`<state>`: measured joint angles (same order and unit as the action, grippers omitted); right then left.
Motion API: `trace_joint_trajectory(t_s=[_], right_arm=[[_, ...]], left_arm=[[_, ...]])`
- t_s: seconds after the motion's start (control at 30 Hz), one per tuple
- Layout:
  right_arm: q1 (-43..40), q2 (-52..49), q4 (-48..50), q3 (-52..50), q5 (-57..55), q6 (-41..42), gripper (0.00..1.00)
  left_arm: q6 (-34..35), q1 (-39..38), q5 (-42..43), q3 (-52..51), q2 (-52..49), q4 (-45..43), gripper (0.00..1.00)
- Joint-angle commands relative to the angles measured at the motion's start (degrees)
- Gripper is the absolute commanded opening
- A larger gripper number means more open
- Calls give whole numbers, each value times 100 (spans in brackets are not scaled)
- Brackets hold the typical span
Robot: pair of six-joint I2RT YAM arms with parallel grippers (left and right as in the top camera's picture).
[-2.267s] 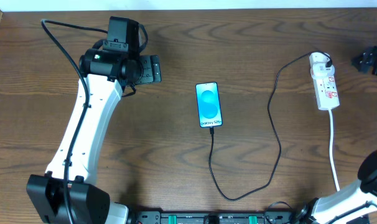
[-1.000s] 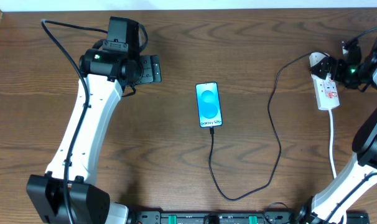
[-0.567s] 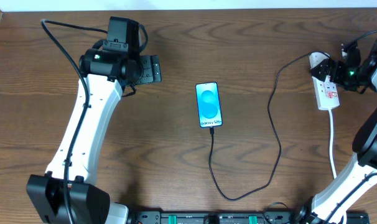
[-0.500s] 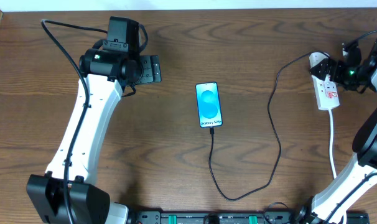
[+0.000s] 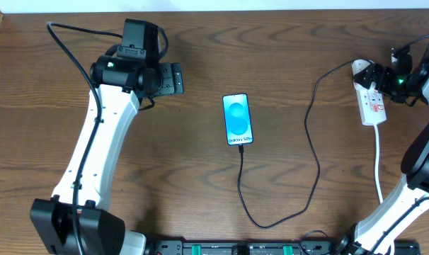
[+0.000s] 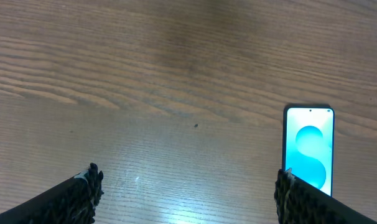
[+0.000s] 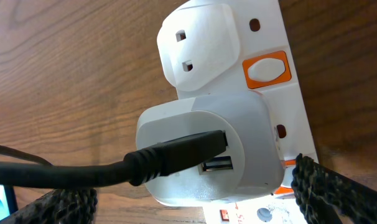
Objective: Plug charger to phone and switch on socket
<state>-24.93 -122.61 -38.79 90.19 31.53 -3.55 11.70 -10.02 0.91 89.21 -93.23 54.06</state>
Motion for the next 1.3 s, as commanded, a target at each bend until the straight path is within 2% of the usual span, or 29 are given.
trace_joint_trajectory(t_s=[0.0,0.3,0.6,0.73,0.83,1.07,1.27], right_arm=[[247,-44,-129,-125,319,140,99],[645,-44,-332,-140,289,225,99],[612,-44,-380,-136,190,260,99],[533,0,-566,-133,-13,708,99],[498,151,-866,-133,-1027,1467,99],[505,1419,-1641,-133,-3106,2461,99],[511,2879,-1556,-133,-3097,2538,99]], left_arm=[[-94,-2,-98,-7,74,35,90],[-94,-2,-96,-7,74,35,90],[-94,-2,-96,-7,74,35,90],[-94,-2,-96,-7,74,35,90],[-94,-2,-96,-7,74,35,90],[-96,-2,-98,-7,74,35,90],[-94,-2,-96,-7,74,35,90]])
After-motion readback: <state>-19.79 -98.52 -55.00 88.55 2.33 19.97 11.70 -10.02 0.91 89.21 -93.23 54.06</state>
